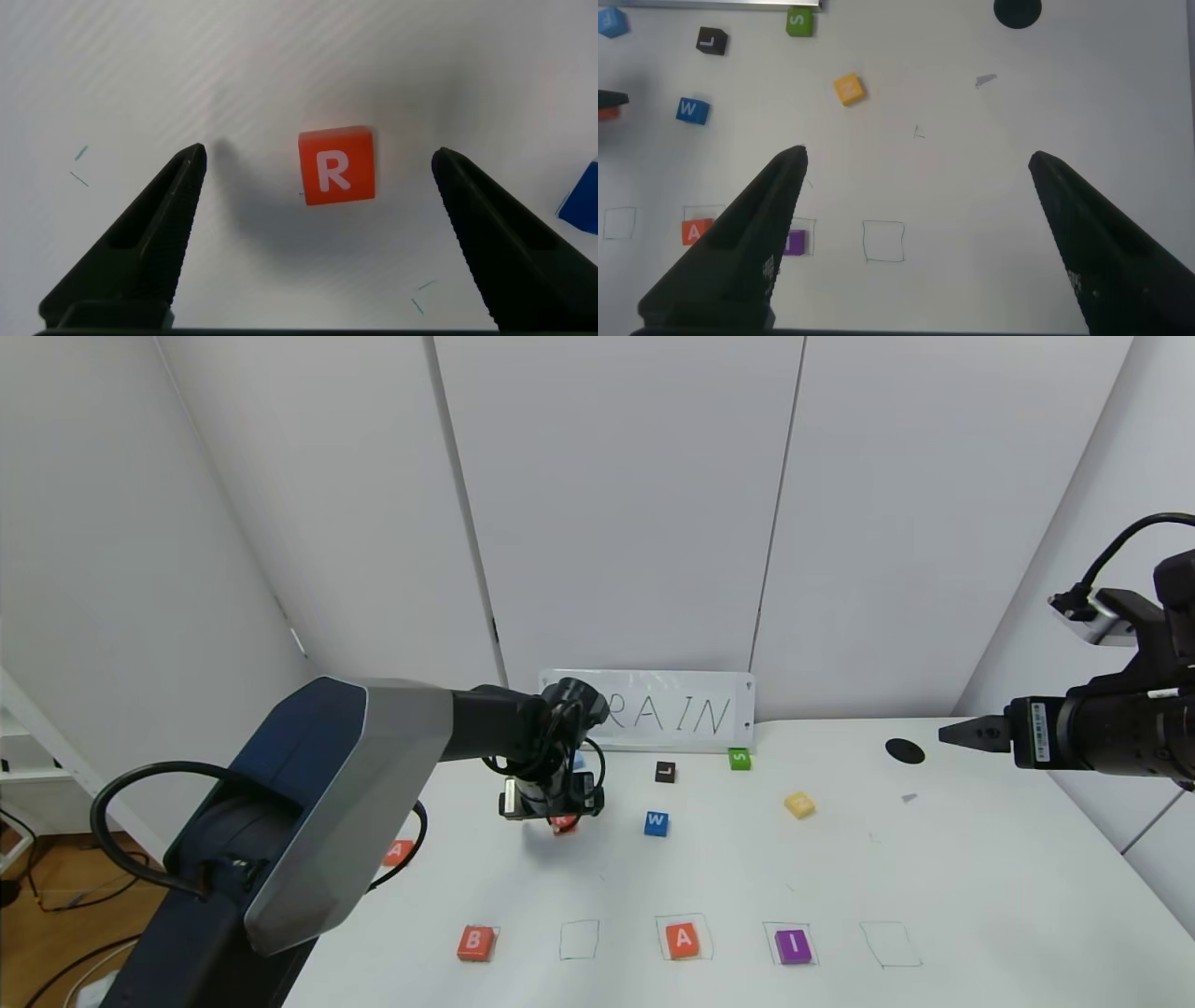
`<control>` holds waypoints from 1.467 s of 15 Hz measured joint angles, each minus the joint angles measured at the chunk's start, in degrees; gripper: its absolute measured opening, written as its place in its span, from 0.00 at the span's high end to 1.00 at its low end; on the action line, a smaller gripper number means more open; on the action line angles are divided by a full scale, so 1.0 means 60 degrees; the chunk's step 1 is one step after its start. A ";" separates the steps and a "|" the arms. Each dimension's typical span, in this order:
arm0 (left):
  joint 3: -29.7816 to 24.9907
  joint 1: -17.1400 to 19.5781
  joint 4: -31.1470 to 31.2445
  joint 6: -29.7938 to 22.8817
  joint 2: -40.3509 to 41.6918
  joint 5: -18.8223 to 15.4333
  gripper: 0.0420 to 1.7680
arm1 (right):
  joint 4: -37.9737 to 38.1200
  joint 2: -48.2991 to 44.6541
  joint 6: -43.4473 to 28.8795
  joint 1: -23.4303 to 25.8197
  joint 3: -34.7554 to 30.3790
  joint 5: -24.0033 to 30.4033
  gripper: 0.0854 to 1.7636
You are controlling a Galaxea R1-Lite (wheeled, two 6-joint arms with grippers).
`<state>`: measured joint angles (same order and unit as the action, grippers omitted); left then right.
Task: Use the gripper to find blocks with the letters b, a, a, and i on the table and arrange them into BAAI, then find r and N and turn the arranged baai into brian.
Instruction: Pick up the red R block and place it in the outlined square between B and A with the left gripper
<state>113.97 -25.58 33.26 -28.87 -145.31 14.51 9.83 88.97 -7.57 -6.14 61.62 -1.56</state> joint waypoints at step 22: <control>0.0010 -0.0028 -0.0061 0.0045 -0.0280 0.0008 0.03 | 0.0004 0.0020 0.0000 0.0018 0.0039 -0.0016 0.03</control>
<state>114.03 -25.75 32.89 -28.60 -146.99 14.56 9.85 89.09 -7.57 -6.03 61.86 -1.66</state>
